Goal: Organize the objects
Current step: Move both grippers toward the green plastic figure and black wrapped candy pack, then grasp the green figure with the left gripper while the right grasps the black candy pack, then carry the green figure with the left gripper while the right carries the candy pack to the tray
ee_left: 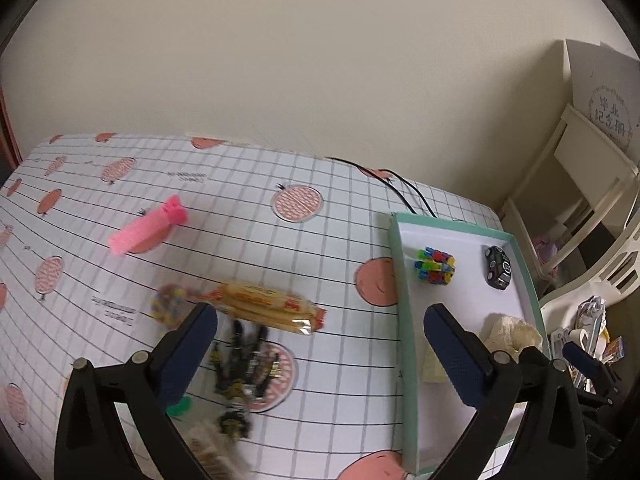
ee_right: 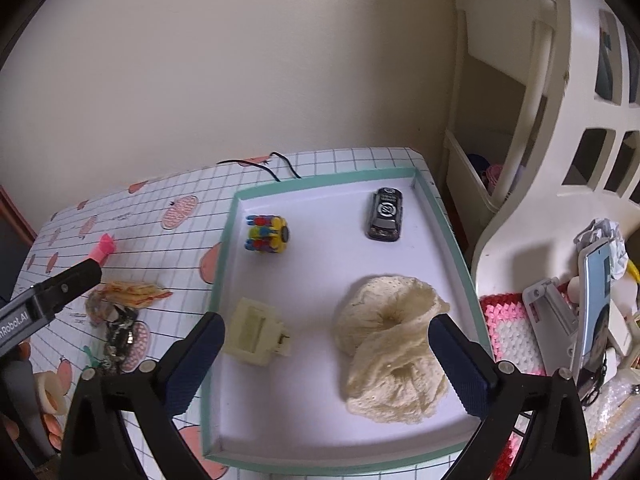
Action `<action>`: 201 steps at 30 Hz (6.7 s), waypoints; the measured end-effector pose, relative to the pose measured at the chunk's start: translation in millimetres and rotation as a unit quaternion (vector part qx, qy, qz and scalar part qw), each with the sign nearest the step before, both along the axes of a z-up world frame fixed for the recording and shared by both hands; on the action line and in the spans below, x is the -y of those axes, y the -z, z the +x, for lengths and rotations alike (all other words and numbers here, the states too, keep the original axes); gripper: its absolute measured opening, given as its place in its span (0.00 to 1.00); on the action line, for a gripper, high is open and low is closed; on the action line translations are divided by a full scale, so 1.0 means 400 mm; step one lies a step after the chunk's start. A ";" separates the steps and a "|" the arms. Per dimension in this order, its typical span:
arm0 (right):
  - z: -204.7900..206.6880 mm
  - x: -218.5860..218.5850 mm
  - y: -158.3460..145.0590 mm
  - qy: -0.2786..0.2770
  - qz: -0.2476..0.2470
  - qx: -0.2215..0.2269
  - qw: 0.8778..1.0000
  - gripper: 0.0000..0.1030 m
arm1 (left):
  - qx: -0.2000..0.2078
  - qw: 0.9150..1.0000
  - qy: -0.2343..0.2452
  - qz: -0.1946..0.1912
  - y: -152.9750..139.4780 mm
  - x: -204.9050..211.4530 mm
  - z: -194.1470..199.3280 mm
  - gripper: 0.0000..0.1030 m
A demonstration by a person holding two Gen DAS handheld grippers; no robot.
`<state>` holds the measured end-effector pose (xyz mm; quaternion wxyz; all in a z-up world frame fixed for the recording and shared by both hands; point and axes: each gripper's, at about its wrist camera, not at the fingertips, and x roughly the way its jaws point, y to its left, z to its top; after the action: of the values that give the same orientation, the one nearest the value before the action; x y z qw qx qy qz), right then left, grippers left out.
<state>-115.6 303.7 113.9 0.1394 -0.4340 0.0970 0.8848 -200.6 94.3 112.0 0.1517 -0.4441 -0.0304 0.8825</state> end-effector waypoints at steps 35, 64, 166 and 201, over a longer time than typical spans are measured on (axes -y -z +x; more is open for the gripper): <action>-0.068 0.323 -0.007 -0.098 -0.030 0.002 0.995 1.00 | 0.065 0.995 -0.066 -0.034 0.060 0.292 0.071 1.00; -0.152 0.445 0.138 -0.138 -0.067 0.030 0.988 0.94 | 0.089 0.990 -0.088 -0.062 0.225 0.324 0.045 0.99; -0.131 0.374 0.125 -0.138 -0.121 0.044 0.982 0.30 | 0.075 0.993 -0.084 0.029 0.188 0.323 0.037 0.26; -0.036 0.122 0.002 -0.073 -0.116 -0.018 0.990 0.30 | -0.003 0.997 0.027 0.066 0.008 0.014 0.123 0.27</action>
<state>-130.1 255.0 113.1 0.0210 -0.4372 0.1697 0.8830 -151.2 88.8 108.8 0.2047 -0.4312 -0.0757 0.8755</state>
